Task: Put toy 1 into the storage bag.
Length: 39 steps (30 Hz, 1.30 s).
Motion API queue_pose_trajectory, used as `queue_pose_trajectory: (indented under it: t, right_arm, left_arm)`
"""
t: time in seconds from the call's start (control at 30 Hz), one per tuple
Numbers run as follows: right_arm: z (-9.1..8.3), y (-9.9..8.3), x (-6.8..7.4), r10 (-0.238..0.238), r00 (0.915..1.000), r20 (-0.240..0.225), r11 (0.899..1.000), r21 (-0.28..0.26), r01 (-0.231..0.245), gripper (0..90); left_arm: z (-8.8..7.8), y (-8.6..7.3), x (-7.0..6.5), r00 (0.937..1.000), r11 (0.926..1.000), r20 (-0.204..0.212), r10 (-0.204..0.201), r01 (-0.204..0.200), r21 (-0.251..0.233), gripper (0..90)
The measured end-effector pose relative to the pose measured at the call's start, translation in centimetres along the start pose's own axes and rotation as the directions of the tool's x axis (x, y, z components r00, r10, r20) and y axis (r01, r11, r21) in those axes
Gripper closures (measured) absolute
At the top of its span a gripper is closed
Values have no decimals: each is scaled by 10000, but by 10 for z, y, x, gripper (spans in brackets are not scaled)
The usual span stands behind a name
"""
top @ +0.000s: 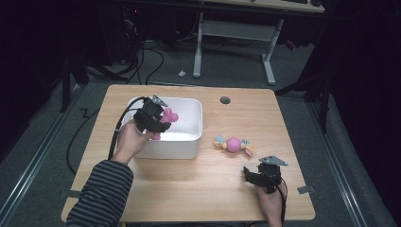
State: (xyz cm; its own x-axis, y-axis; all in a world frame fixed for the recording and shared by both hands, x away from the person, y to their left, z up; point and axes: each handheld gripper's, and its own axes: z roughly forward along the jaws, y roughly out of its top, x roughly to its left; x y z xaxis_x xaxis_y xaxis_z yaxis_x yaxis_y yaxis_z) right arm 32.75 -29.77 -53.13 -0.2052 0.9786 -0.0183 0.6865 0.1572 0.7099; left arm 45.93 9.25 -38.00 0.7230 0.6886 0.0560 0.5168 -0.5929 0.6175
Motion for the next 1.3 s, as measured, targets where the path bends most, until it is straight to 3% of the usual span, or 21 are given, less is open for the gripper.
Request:
queue_pose_trajectory:
  t: [0.13,0.2,0.23,0.37,0.7,1.3]
  right_arm:
    - [0,0,0,-2,10000,5,10000,2,2,176]
    - [0,0,0,1,10000,1,10000,3,-1,176]
    - [0,0,0,1,10000,1,10000,3,-1,176]
    - [0,0,0,-13,10000,10,10000,17,13,176]
    - [0,0,0,4,10000,2,10000,10,-4,176]
    - [-1,0,1,2,10000,-37,10000,19,-2,176]
  left_arm:
    - [4,0,-1,10000,9991,-36,-20,22,416,522]
    - [6,-2,-1,9999,9987,142,-74,67,506,485]
    - [6,-5,-2,10000,9990,43,-27,25,454,480]
    - [-2,-7,0,9987,9992,322,-404,402,58,420]
    - [-31,-18,2,9986,9955,7,-529,528,-783,364]
    - [-69,-49,-2,9954,9777,-414,-868,772,-1951,363]
